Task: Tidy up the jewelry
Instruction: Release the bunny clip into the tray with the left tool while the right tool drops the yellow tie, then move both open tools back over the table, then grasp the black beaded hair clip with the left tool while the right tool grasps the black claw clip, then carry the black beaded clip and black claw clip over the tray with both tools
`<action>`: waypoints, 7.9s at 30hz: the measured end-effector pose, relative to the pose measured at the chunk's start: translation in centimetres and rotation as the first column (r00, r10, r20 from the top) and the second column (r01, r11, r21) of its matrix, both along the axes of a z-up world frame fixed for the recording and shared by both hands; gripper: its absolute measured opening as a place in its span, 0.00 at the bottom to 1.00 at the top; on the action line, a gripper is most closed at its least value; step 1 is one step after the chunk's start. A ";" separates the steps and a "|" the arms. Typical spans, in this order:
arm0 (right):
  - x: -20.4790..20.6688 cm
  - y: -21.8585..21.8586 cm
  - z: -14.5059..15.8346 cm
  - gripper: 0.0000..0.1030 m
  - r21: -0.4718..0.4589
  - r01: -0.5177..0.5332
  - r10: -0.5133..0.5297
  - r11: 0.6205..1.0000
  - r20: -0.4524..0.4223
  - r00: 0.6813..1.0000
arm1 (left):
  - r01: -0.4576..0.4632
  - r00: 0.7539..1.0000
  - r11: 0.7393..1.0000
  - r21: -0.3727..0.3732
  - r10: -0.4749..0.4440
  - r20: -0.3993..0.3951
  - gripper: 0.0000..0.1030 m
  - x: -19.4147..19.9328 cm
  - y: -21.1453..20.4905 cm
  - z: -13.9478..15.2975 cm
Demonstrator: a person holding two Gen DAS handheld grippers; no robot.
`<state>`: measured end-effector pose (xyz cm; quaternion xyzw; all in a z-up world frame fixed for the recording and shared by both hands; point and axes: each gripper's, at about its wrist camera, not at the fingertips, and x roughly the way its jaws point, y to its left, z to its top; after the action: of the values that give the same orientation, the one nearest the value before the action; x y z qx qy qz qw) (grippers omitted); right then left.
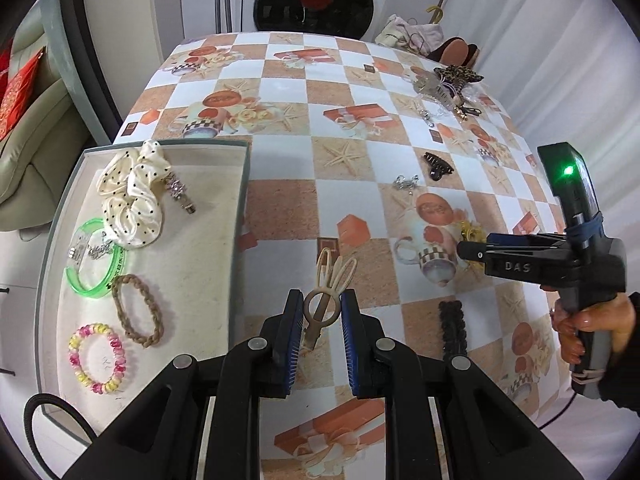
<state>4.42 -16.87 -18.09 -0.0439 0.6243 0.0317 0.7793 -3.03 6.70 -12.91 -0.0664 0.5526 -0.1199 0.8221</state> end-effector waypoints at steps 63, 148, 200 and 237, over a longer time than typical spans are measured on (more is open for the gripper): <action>2.7 27.3 -0.3 0.02 0.284 -0.302 0.320 0.910 -0.016 0.947 | -0.223 0.969 0.965 0.138 0.235 -0.081 0.23 -5.3 13.1 -5.4; 4.6 -3.9 2.3 0.85 0.177 -0.052 0.058 0.983 -0.027 0.998 | 0.145 0.974 0.985 0.099 -0.124 -0.190 0.91 -1.2 -13.4 -4.6; 2.2 -1.7 3.0 0.39 0.156 -0.044 0.044 0.987 0.005 0.999 | 0.103 0.986 0.994 0.036 -0.097 -0.135 0.33 -1.4 -10.9 -1.6; -1.1 12.0 7.0 0.39 0.196 -0.159 0.160 0.968 0.014 0.987 | -0.153 0.987 0.988 0.031 0.154 -0.032 0.33 -4.3 5.0 1.7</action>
<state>3.28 -4.85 -11.07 -0.0169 0.6132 0.1557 0.7742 -7.32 11.70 -11.18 -0.0992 0.5617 -0.0470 0.8200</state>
